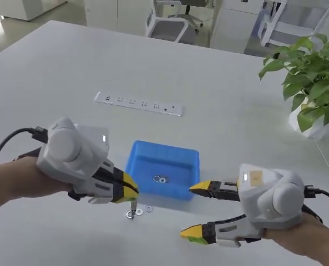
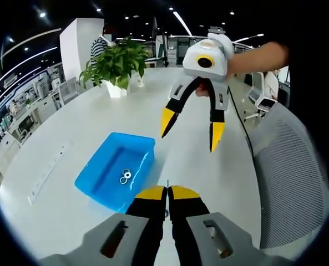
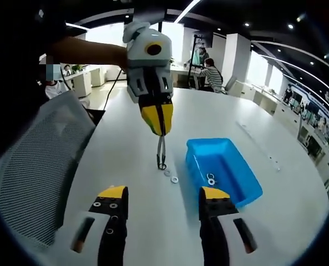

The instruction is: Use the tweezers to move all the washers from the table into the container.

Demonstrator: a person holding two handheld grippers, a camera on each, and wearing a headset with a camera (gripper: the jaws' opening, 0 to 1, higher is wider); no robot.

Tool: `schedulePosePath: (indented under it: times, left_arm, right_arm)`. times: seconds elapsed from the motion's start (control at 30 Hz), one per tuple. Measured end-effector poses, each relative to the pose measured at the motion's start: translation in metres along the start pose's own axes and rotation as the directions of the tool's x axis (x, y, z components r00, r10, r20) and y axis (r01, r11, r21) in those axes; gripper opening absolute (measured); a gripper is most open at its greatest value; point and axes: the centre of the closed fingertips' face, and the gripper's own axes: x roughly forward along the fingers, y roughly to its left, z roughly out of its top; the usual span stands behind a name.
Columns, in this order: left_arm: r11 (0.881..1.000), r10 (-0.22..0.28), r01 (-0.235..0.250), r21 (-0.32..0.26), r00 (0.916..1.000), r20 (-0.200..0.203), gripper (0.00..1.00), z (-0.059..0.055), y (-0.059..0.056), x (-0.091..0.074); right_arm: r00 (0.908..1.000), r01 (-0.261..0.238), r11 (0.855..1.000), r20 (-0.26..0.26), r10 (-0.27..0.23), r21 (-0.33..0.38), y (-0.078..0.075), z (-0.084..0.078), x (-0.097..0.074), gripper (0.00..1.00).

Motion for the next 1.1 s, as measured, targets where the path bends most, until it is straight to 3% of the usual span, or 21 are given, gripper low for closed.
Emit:
schedulePosePath:
  times: [0.3, 0.57, 1.1]
  left_arm:
    - [1.0, -0.018, 0.018, 0.022, 0.9997, -0.014, 0.06, 0.0, 0.0, 0.003]
    - [0.999, -0.028, 0.029, 0.028, 0.9994, -0.022, 0.06, 0.0, 0.003, 0.004]
    - [0.997, -0.051, 0.053, 0.057, 0.9975, -0.048, 0.06, -0.004, 0.006, 0.004]
  right_arm:
    - [0.9986, -0.052, 0.996, 0.007, 0.053, -0.07, -0.005, 0.014, 0.022, 0.42]
    - [0.9934, -0.114, 0.988, 0.003, 0.115, -0.106, 0.0, 0.02, 0.043, 0.32]
    - [0.9751, -0.221, 0.965, -0.011, 0.221, -0.145, 0.008, 0.032, 0.076, 0.17]
